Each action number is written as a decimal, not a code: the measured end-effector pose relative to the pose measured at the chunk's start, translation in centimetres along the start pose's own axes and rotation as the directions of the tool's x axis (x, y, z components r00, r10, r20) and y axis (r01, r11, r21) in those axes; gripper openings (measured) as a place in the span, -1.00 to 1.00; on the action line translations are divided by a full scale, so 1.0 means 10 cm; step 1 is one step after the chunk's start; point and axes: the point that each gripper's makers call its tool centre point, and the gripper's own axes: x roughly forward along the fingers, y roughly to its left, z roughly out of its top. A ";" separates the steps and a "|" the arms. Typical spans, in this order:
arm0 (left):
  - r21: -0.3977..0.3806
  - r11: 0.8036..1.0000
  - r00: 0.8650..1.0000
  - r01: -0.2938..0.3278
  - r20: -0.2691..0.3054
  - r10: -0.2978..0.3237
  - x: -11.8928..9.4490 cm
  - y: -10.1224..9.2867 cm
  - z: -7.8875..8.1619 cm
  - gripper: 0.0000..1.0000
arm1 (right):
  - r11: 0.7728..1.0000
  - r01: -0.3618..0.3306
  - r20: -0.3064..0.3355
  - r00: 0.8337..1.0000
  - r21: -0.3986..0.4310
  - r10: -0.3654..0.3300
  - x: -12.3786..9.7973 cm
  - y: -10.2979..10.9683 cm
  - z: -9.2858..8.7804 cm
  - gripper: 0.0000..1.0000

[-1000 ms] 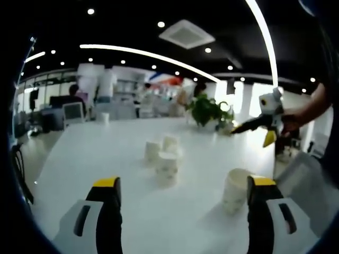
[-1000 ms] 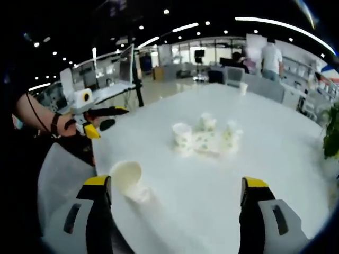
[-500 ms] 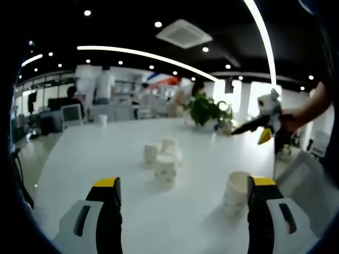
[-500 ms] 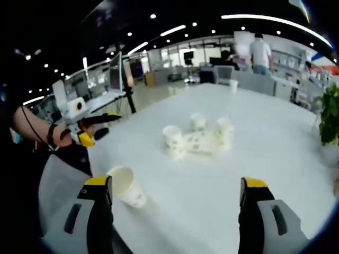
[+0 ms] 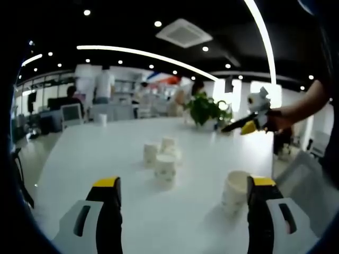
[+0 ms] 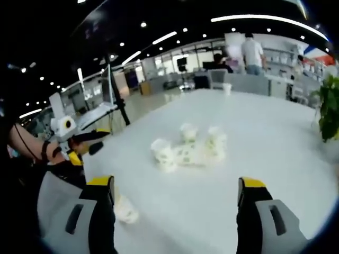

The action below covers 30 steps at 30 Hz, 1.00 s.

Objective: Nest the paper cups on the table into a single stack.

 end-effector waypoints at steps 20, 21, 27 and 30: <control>-0.007 1.000 1.000 0.000 -0.004 0.000 0.00 0.01 -0.03 0.93 | 0.998 -0.034 0.023 0.999 0.057 0.033 0.38 -0.17 0.19 0.73; -0.006 1.000 1.000 0.000 -0.004 0.000 0.00 0.01 -0.03 0.93 | 0.997 -0.038 0.025 0.999 0.061 0.036 0.40 -0.18 0.20 0.72; -0.011 1.000 1.000 -0.001 -0.008 0.001 0.00 0.03 -0.05 0.93 | 0.996 -0.048 0.029 0.999 0.077 0.046 0.57 -0.26 0.24 0.67; -0.012 1.000 1.000 -0.005 -0.003 0.005 0.00 0.04 -0.05 0.93 | 0.994 -0.050 0.026 0.999 0.101 0.048 0.64 -0.28 0.21 0.65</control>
